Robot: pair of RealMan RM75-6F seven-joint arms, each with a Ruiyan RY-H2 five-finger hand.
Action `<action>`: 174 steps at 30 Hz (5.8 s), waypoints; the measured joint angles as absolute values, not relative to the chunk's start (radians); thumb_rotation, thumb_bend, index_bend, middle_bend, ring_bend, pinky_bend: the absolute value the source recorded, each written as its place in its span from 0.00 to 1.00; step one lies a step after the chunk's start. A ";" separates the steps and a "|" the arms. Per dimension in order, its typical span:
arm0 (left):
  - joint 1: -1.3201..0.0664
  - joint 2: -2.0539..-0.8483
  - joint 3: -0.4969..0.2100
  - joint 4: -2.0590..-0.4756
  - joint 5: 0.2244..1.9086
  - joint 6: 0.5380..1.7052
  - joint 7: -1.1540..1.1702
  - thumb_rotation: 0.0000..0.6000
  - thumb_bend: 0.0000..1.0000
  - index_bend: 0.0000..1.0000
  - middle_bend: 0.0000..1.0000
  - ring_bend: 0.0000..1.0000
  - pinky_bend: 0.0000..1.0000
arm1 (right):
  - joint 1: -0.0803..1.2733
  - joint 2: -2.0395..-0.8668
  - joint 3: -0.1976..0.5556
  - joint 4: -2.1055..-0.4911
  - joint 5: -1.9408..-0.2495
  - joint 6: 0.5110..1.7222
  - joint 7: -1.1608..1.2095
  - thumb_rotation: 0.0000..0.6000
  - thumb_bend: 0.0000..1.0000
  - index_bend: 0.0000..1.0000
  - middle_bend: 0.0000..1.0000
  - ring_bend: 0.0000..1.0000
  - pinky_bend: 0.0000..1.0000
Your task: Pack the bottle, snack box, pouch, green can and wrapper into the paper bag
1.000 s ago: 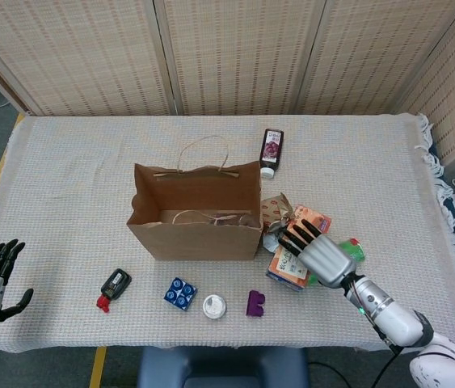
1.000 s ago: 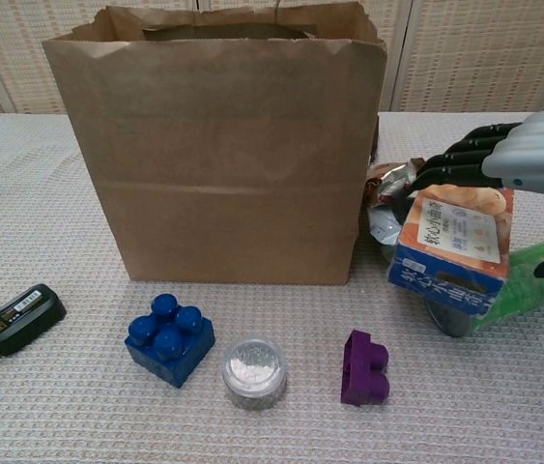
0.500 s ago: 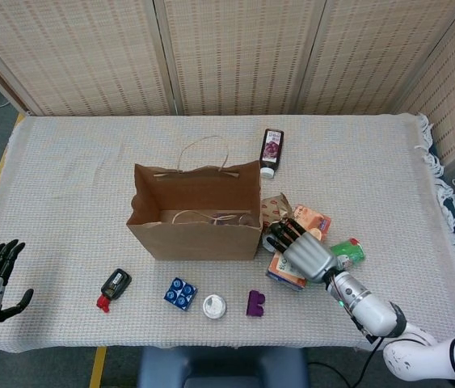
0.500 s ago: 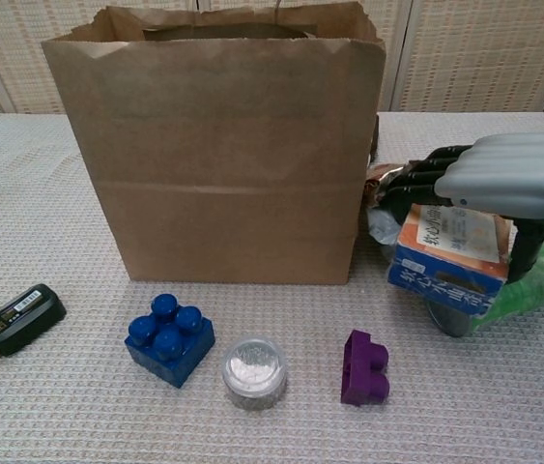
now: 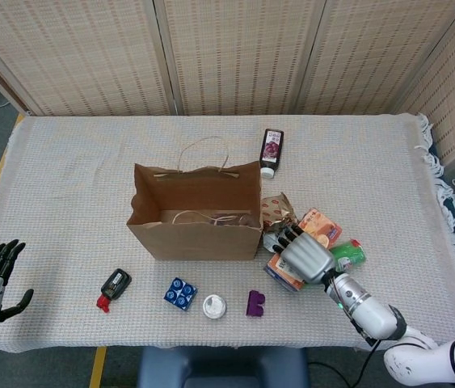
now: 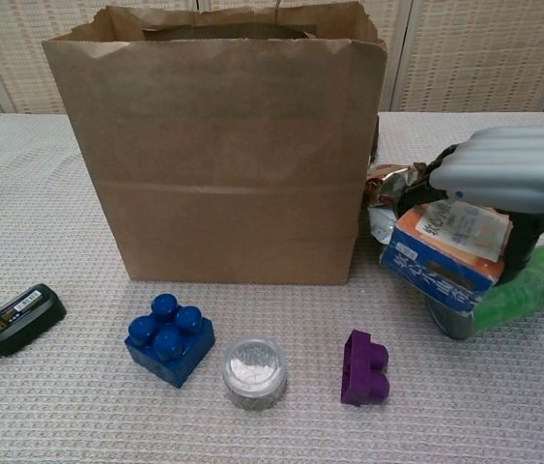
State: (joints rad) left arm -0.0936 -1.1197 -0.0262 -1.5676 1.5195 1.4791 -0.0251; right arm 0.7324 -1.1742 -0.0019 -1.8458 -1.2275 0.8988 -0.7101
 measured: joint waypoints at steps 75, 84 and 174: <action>-0.083 -1.114 -0.019 -1.556 1.529 1.491 -0.079 1.00 0.33 0.00 0.00 0.00 0.00 | 1.216 -1.348 0.210 -1.852 -1.058 1.130 -1.746 1.00 0.16 0.21 0.42 0.27 0.25; -0.082 -1.114 -0.018 -1.554 1.531 1.492 -0.084 1.00 0.33 0.00 0.00 0.00 0.00 | 1.236 -1.340 0.180 -1.859 -1.045 1.155 -1.786 1.00 0.12 0.00 0.20 0.05 0.06; -0.079 -1.118 -0.021 -1.553 1.530 1.495 -0.085 1.00 0.33 0.00 0.00 0.00 0.00 | 0.797 -1.677 0.155 -1.429 -1.001 1.155 -0.861 1.00 0.41 0.77 0.60 0.59 0.66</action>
State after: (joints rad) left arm -0.0791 -1.1177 -0.0206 -1.5531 1.5300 1.4954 -0.0850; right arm 0.7971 -1.6774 0.1547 -1.4294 -1.0006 1.1545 -0.8608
